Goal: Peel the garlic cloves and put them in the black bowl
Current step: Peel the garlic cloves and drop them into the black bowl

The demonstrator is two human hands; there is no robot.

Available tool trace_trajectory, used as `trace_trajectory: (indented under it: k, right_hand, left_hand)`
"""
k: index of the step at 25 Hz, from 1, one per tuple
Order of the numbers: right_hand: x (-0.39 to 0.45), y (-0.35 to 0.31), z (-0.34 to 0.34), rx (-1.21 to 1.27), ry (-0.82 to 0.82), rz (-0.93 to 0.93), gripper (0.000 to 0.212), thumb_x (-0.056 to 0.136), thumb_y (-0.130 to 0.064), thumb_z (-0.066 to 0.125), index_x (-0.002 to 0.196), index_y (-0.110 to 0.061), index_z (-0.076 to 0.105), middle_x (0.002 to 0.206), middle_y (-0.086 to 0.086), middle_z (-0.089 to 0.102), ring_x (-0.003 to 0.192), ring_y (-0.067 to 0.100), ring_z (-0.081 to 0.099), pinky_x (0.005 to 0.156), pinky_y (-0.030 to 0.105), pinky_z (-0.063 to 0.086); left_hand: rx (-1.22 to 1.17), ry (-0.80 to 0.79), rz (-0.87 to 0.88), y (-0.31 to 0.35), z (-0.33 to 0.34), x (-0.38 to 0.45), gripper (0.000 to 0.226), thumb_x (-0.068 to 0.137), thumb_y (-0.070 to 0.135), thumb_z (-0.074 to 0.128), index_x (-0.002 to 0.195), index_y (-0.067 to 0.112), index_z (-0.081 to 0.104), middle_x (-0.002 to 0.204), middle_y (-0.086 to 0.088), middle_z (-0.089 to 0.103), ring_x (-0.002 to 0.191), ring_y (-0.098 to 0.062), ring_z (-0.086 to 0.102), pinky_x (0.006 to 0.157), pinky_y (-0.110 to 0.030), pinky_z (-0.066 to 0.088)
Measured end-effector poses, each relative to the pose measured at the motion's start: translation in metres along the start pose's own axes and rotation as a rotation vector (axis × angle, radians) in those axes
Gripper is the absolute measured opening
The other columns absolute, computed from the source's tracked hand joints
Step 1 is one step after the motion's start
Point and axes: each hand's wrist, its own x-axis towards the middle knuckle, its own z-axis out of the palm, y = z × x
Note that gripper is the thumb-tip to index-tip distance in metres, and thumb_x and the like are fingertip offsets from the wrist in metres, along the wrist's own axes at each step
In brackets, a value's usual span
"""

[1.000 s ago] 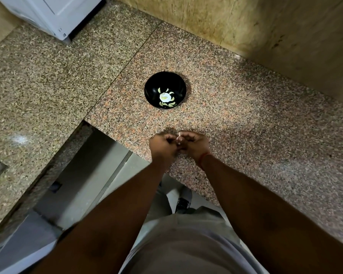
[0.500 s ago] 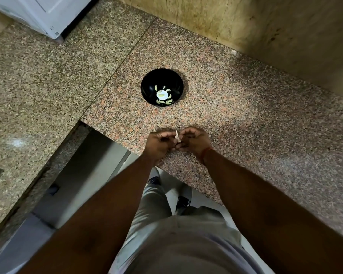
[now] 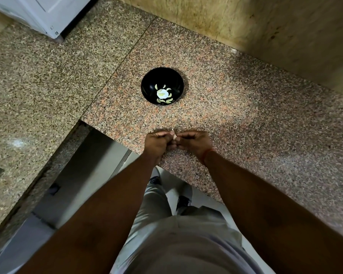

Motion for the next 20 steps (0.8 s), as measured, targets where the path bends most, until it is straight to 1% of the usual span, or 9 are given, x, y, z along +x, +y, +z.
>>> trace_trajectory:
  k: [2,5,8,10,13,15,16,18,20]
  right_hand:
    - [-0.002,-0.001,0.001,-0.023,0.001,-0.029,0.026,0.08,-0.005,0.084,0.104,0.002,0.076,0.096,0.014,0.079,0.091,0.034,0.076,0.082,0.043,0.063]
    - [-0.002,-0.002,0.003,-0.067,0.023,-0.023,0.024,0.079,-0.006,0.085,0.101,0.002,0.077,0.093,0.013,0.079,0.082,0.027,0.076,0.077,0.038,0.064]
    - [0.001,-0.002,0.002,-0.027,0.025,0.034,0.021,0.082,-0.001,0.081,0.1,0.006,0.075,0.091,0.016,0.078,0.083,0.028,0.076,0.074,0.036,0.064]
    - [0.002,-0.003,0.002,-0.016,0.018,0.053,0.019,0.083,0.0,0.08,0.099,0.007,0.074,0.092,0.018,0.078,0.084,0.03,0.075,0.076,0.037,0.064]
    - [0.001,-0.008,0.003,0.0,0.015,0.068,0.013,0.085,0.003,0.077,0.097,0.007,0.075,0.096,0.023,0.076,0.082,0.029,0.074,0.073,0.034,0.064]
    - [0.0,-0.011,0.005,-0.003,0.018,0.073,0.008,0.086,0.004,0.075,0.094,0.005,0.074,0.097,0.025,0.075,0.078,0.025,0.073,0.069,0.031,0.064]
    - [0.0,-0.012,0.005,-0.001,0.018,0.081,0.007,0.086,0.004,0.075,0.093,0.005,0.074,0.098,0.025,0.075,0.077,0.024,0.073,0.069,0.03,0.064]
    - [0.0,-0.012,0.003,0.006,0.02,0.089,0.009,0.086,0.004,0.075,0.095,0.006,0.074,0.098,0.024,0.075,0.078,0.025,0.073,0.07,0.032,0.064]
    - [0.0,-0.011,0.002,0.015,0.022,0.079,0.014,0.084,0.002,0.077,0.098,0.006,0.074,0.096,0.021,0.077,0.082,0.03,0.076,0.074,0.037,0.065]
  left_hand:
    - [-0.011,0.039,-0.046,0.003,0.004,-0.001,0.015,0.088,0.006,0.077,0.096,-0.006,0.074,0.077,-0.016,0.076,0.065,-0.026,0.072,0.063,-0.033,0.064]
    - [0.005,0.071,-0.053,0.005,0.007,-0.003,0.017,0.085,0.006,0.08,0.094,-0.008,0.074,0.078,-0.018,0.076,0.061,-0.026,0.071,0.059,-0.033,0.063]
    - [0.037,0.077,-0.035,0.008,0.01,-0.003,0.011,0.085,0.002,0.079,0.087,-0.007,0.073,0.074,-0.02,0.074,0.059,-0.028,0.068,0.056,-0.034,0.062]
    - [0.079,0.085,-0.025,0.011,0.013,-0.005,0.009,0.086,-0.001,0.077,0.08,-0.005,0.073,0.068,-0.017,0.071,0.052,-0.025,0.064,0.05,-0.032,0.058]
    - [0.083,0.1,-0.019,0.015,0.016,-0.008,0.016,0.086,-0.007,0.074,0.071,-0.003,0.069,0.062,-0.013,0.068,0.048,-0.023,0.06,0.047,-0.031,0.055]
    - [0.081,0.123,-0.018,0.015,0.018,-0.008,0.019,0.085,-0.008,0.074,0.069,-0.003,0.066,0.062,-0.014,0.066,0.047,-0.024,0.059,0.046,-0.03,0.054]
    - [0.081,0.123,-0.026,0.014,0.017,-0.006,0.017,0.085,-0.009,0.074,0.07,-0.006,0.066,0.063,-0.016,0.064,0.047,-0.024,0.058,0.045,-0.03,0.053]
    - [0.094,0.116,-0.042,0.014,0.017,-0.006,0.011,0.086,-0.008,0.073,0.081,-0.015,0.067,0.068,-0.02,0.064,0.048,-0.024,0.057,0.044,-0.029,0.052]
    - [0.104,0.114,-0.054,0.015,0.017,-0.006,0.018,0.087,0.002,0.077,0.089,-0.014,0.07,0.069,-0.016,0.069,0.049,-0.022,0.059,0.045,-0.028,0.051]
